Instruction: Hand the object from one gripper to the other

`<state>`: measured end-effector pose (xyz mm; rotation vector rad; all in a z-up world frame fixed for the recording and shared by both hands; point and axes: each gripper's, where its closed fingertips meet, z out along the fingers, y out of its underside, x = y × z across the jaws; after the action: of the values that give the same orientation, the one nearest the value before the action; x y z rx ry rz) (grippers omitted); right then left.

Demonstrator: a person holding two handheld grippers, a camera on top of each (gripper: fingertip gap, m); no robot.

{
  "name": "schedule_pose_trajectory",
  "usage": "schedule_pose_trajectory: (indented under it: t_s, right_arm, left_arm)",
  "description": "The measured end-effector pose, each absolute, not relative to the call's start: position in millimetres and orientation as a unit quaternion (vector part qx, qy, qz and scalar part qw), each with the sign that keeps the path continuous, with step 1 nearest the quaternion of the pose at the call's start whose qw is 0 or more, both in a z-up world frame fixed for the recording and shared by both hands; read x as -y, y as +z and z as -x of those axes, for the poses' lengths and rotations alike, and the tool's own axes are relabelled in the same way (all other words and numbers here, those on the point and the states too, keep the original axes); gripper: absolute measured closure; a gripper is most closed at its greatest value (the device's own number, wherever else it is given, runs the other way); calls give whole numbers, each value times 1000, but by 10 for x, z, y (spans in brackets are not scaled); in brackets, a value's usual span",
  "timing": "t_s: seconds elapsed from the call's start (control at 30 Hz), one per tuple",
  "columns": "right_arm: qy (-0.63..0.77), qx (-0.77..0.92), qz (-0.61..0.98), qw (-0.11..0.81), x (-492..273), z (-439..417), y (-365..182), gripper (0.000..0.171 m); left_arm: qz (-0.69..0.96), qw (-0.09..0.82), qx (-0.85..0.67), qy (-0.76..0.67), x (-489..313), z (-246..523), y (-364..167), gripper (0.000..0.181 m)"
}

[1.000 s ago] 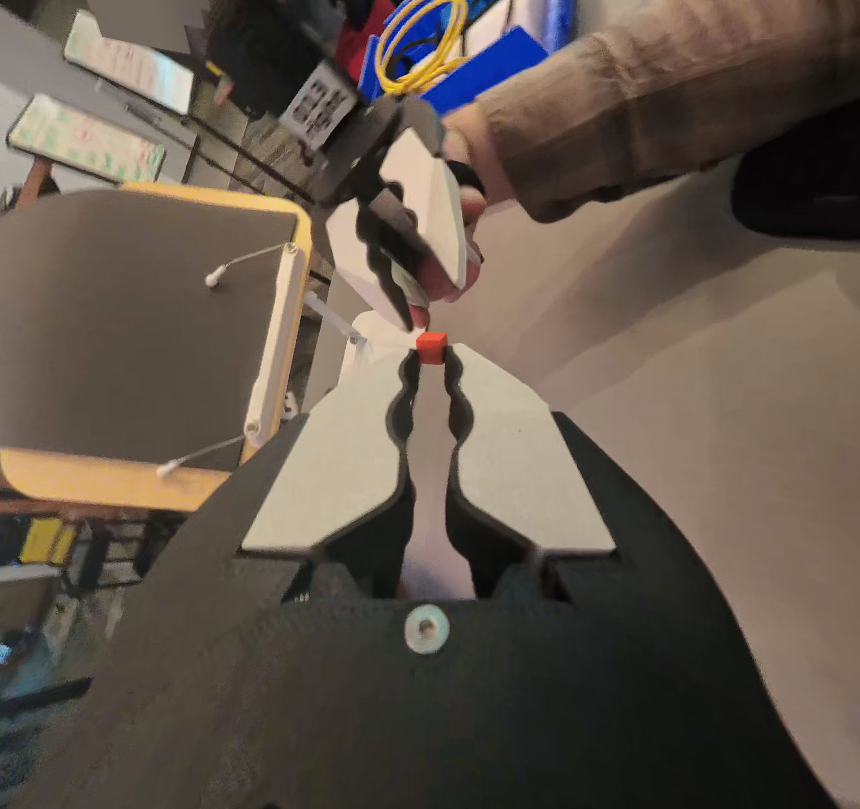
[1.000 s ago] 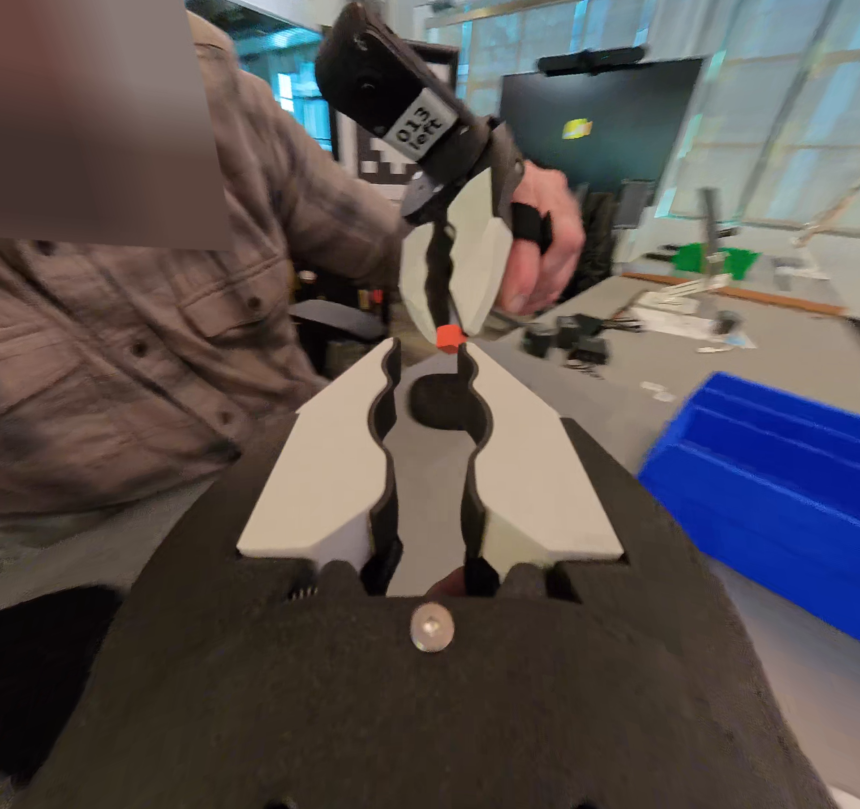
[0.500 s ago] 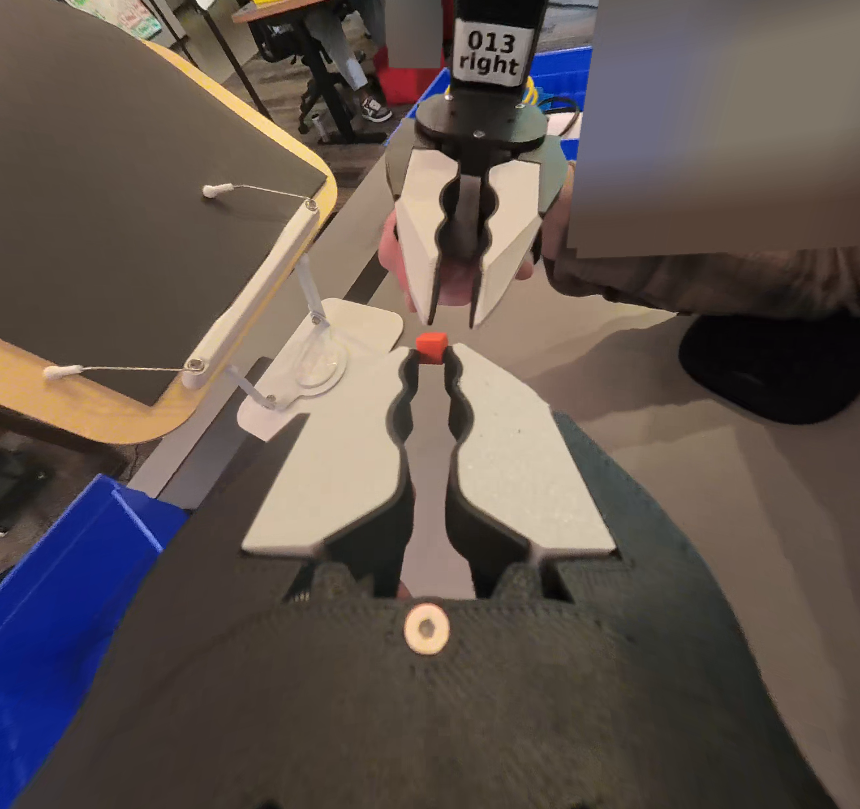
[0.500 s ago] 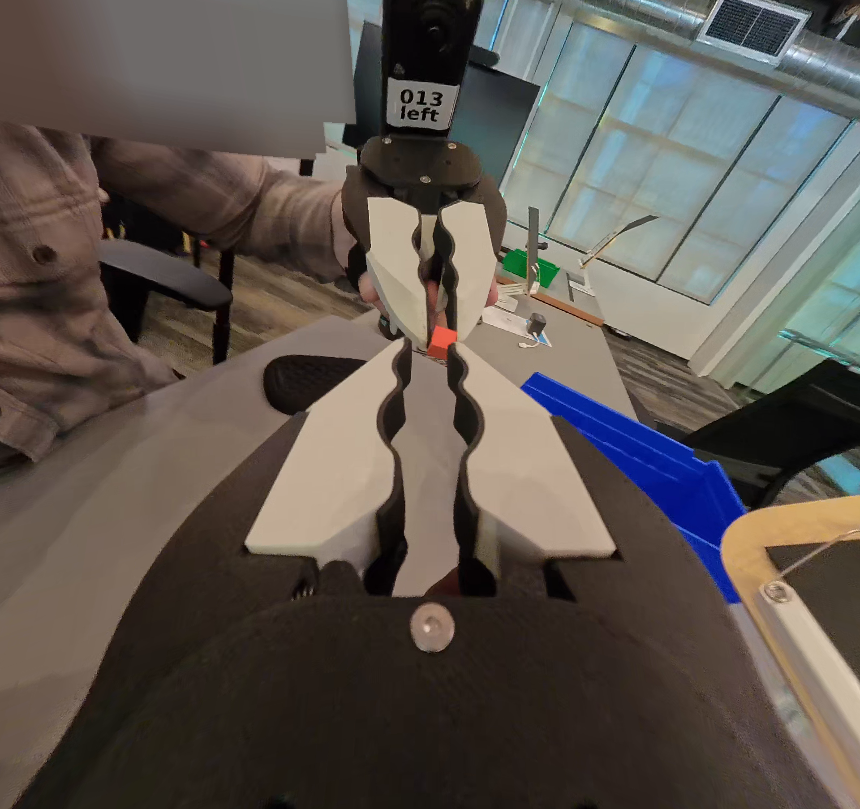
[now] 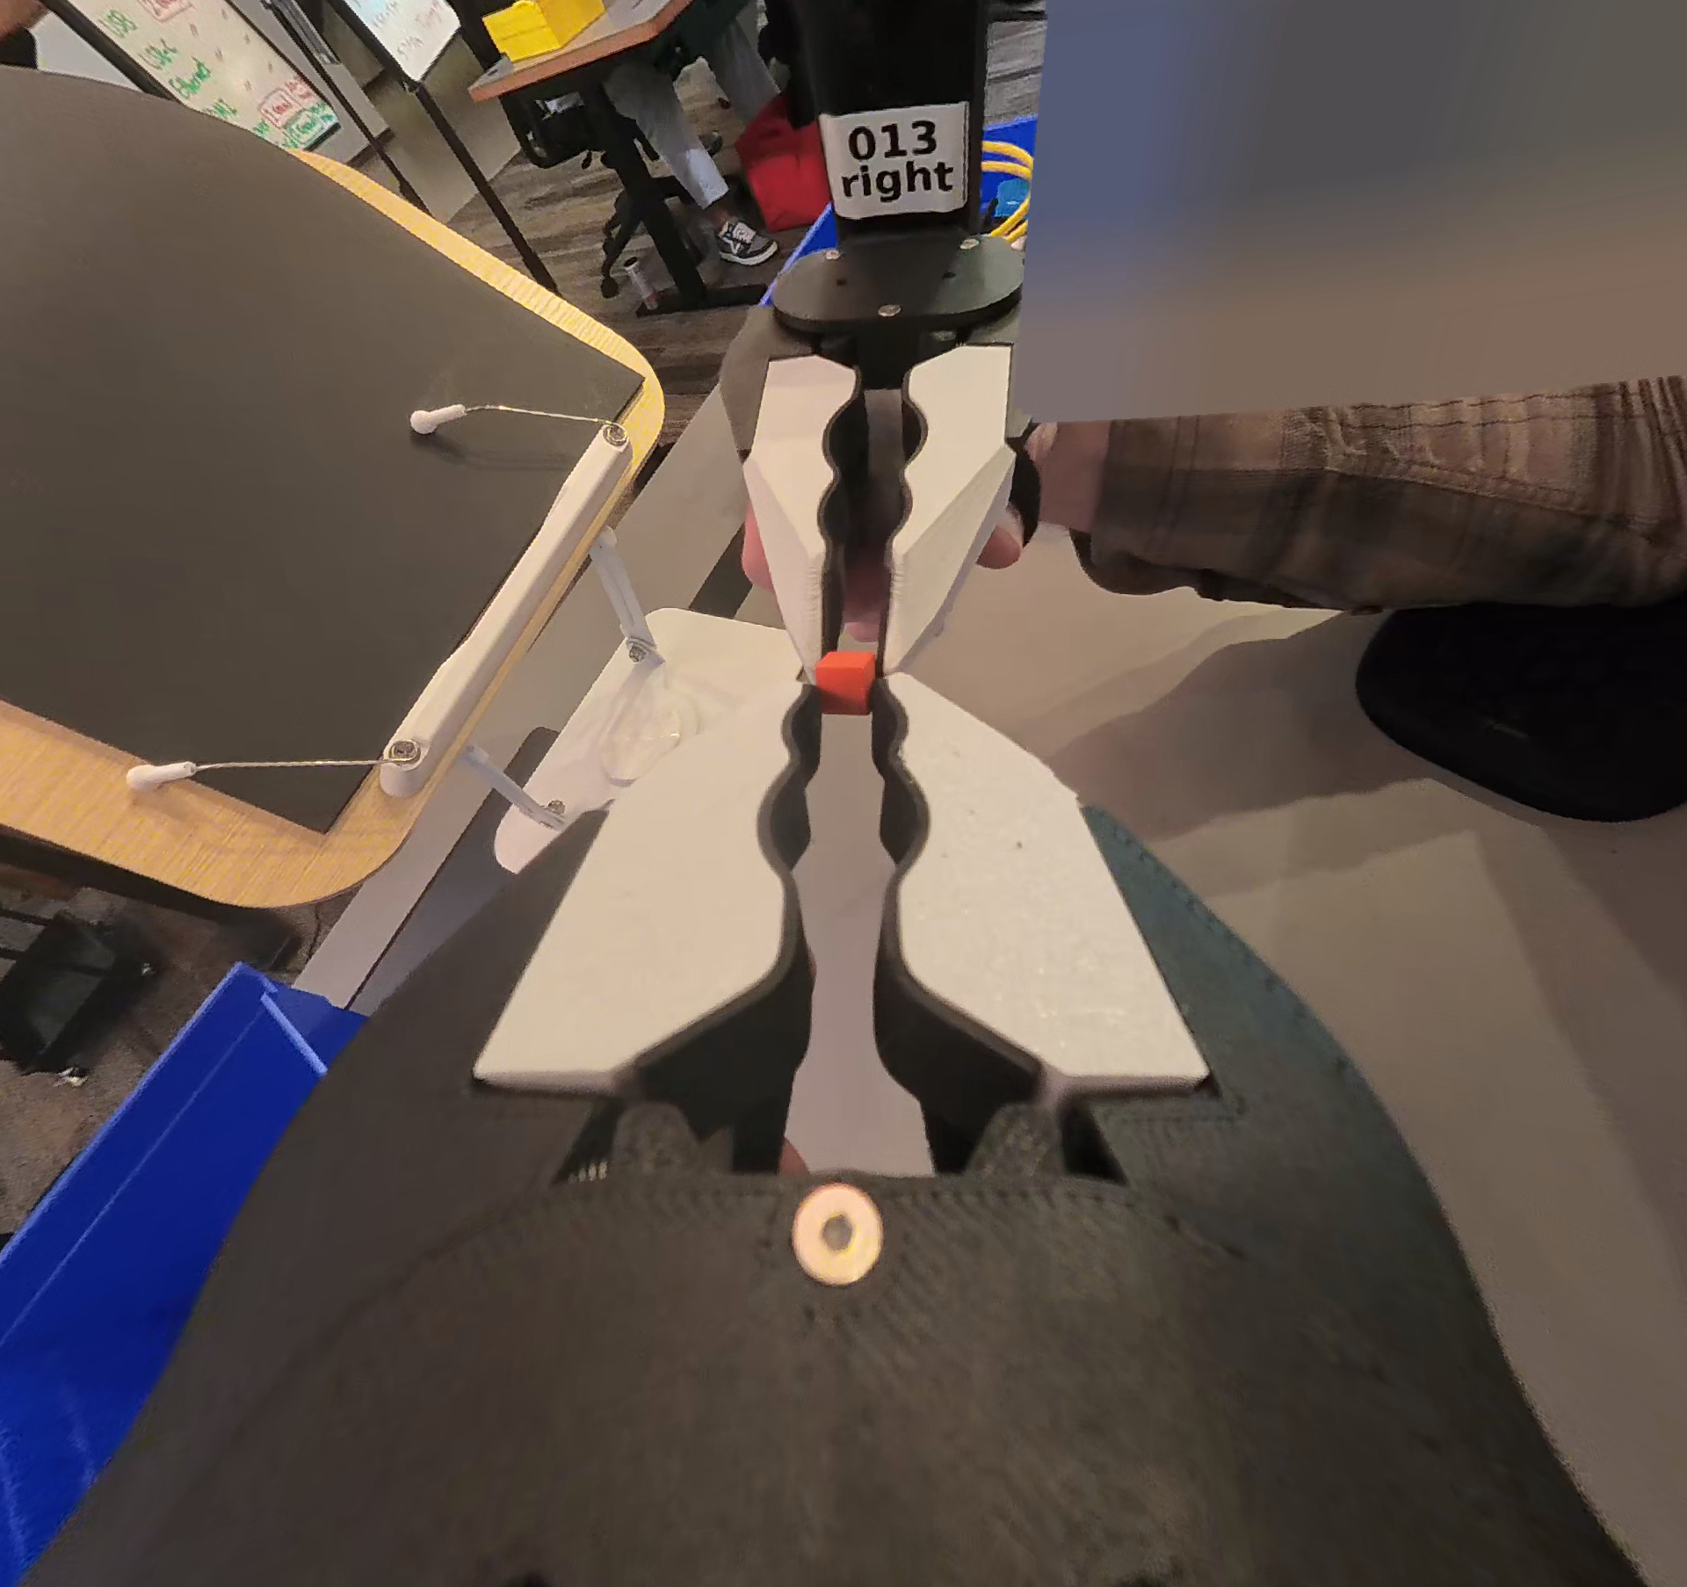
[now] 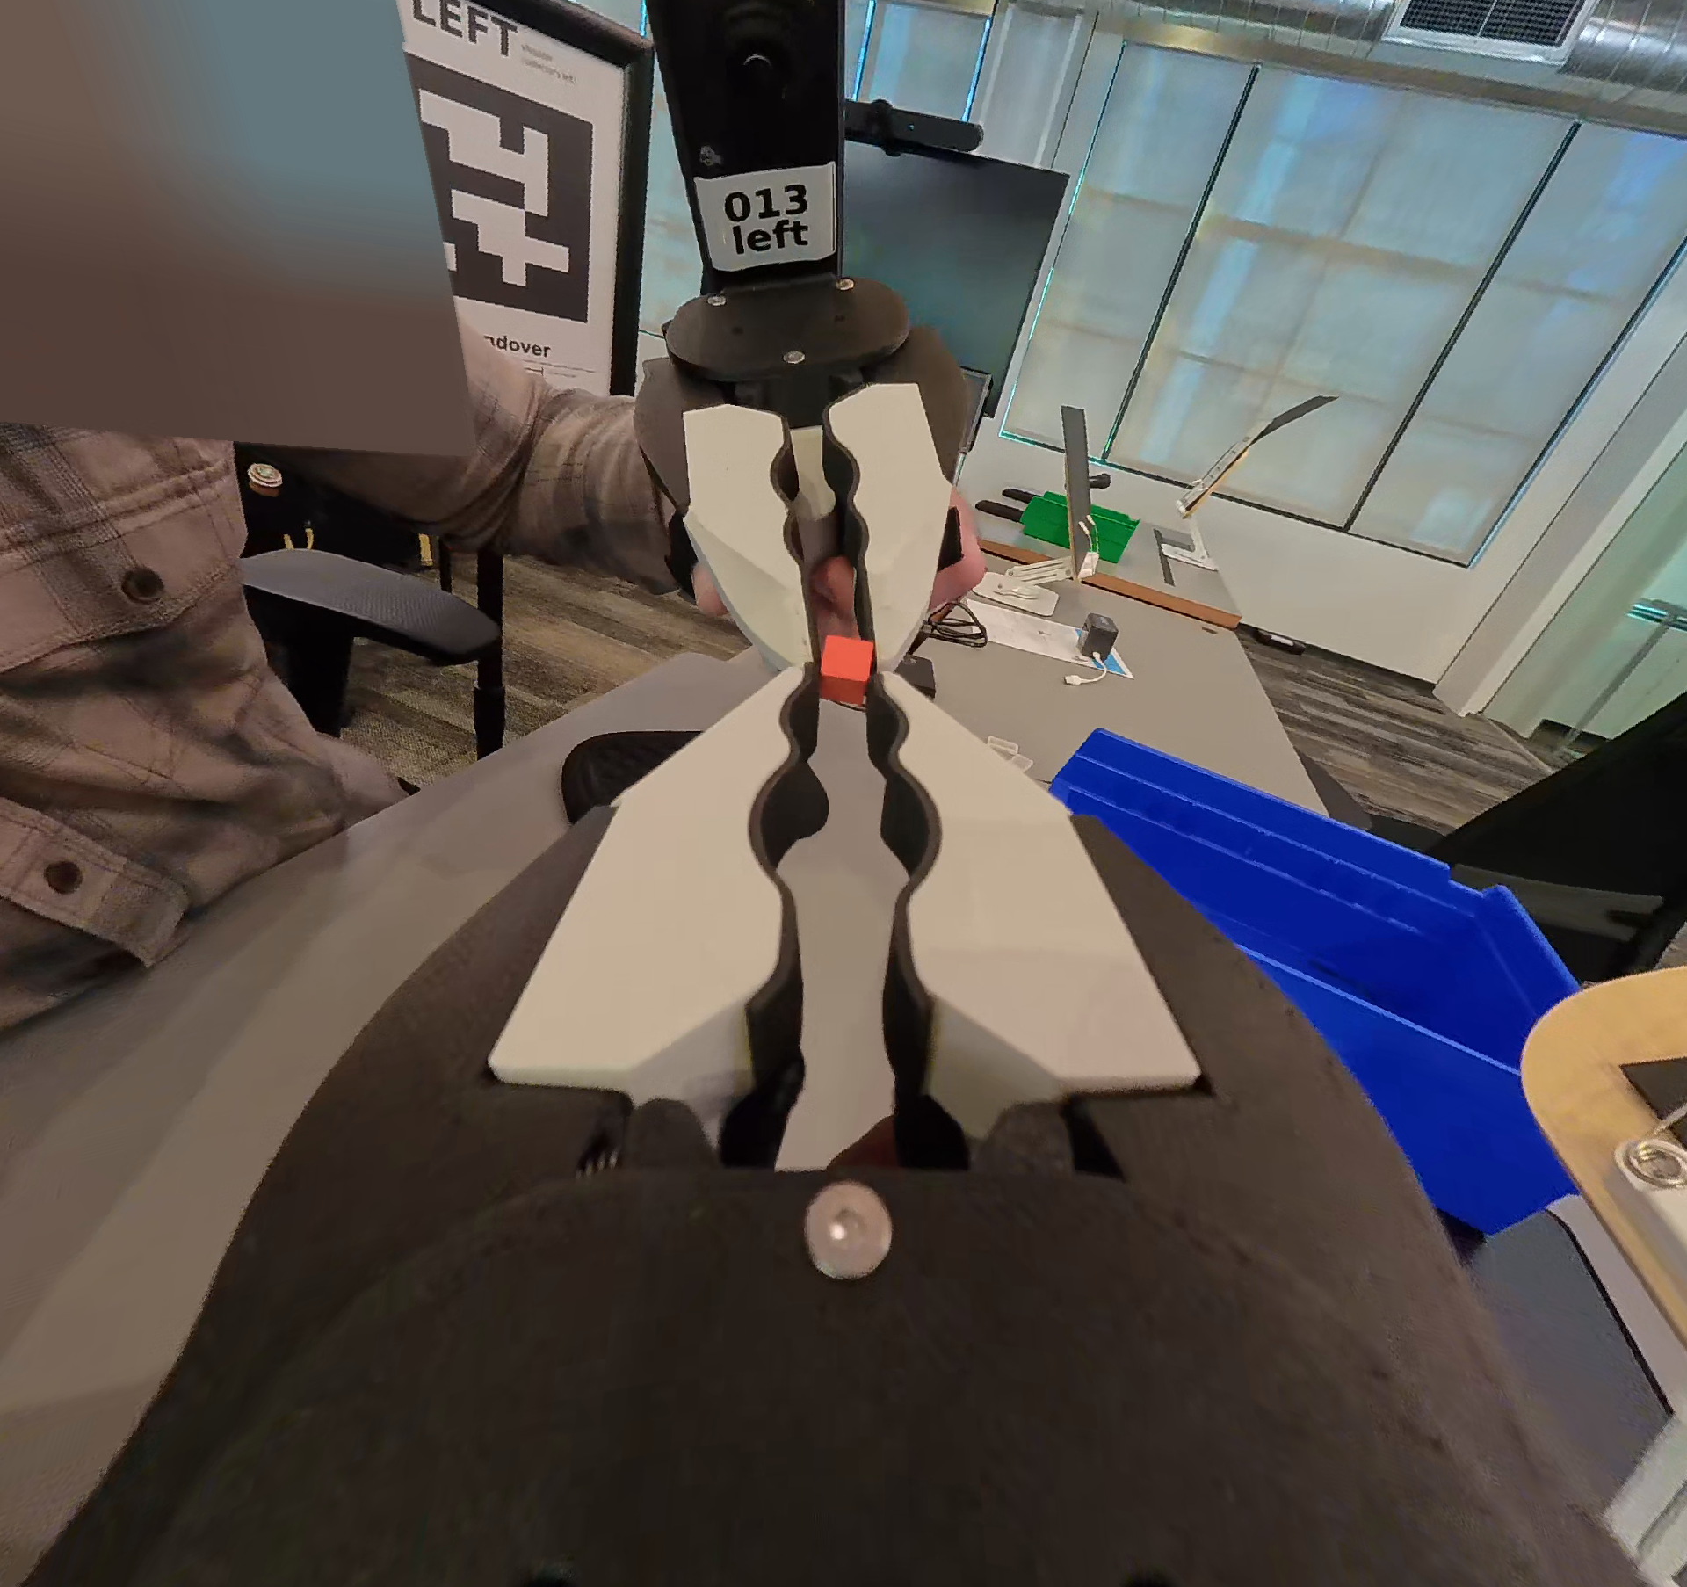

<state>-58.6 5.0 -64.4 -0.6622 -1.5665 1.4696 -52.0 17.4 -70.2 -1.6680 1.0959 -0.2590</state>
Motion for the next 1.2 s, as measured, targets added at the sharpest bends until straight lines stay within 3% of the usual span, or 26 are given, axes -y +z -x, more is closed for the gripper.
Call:
schedule_pose_trajectory:
  t_s: [0.23, 0.37, 0.53, 0.8, 1.2]
  right_arm:
    - [610, 613, 263, 426, -67, 575, -599, 165]
    - [655, 576, 259, 416, -126, 525, -493, 165]
    - [730, 531, 245, 355, -157, 442, -444, 164]
    - [801, 514, 216, 220, -23, 384, -604, 165]
    - [840, 479, 205, 151, 6, 420, -664, 165]
  left_arm:
    - [687, 555, -460, -91, -191, 508, -645, 169]
    - [655, 601, -456, -34, -230, 539, -550, 155]
    - [542, 659, -493, 170, -243, 580, -452, 152]
    - [252, 620, -587, 455, -65, 368, -493, 150]
    - [123, 566, -627, 521, -151, 333, -683, 160]
